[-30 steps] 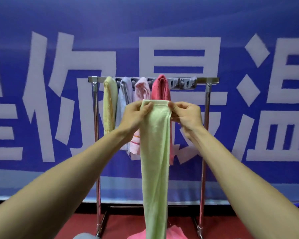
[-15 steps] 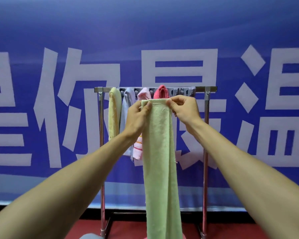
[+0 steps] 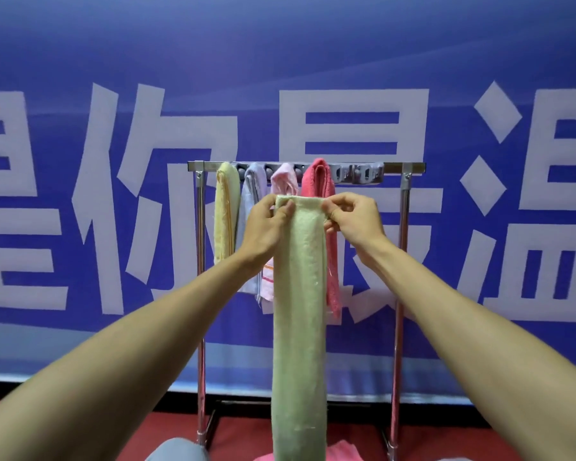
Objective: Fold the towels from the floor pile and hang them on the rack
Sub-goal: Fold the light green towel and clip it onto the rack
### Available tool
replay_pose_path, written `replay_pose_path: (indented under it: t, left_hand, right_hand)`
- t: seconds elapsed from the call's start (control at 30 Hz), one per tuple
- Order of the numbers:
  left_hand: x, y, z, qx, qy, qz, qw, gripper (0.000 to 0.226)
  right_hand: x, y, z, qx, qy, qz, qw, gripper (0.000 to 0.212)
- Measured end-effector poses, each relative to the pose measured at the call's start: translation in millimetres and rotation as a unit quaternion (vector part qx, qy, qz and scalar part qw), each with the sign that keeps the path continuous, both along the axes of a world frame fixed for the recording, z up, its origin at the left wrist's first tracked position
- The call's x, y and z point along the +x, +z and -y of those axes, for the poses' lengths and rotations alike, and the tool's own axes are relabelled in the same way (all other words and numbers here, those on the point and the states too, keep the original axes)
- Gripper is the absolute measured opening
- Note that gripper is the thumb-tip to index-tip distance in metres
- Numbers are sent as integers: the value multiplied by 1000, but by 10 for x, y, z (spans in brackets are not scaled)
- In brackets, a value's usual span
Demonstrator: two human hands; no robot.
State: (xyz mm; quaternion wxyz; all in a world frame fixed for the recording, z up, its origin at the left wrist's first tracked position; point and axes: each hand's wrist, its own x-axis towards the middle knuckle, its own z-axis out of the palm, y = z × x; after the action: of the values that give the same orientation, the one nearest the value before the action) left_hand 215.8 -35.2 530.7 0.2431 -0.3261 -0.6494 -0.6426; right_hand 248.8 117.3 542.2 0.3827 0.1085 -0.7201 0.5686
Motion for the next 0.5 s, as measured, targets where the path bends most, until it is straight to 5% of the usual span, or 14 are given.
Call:
replay_pose_path:
  t: [0.2, 0.37, 0.5]
  left_hand:
    - [-46, -69, -21, -17, 26, -2, 1000, 18]
    - [12, -29, -9, -116, 49, -115, 985, 25]
    - [6, -41, 21, -102, 30, -78, 991, 22]
  right_hand:
    - [13, -56, -54, 7, 11, -7, 1000, 13]
    - [9, -122, -48, -29, 36, -19, 999, 7]
    - [40, -73, -59, -15, 53, -12, 998, 13]
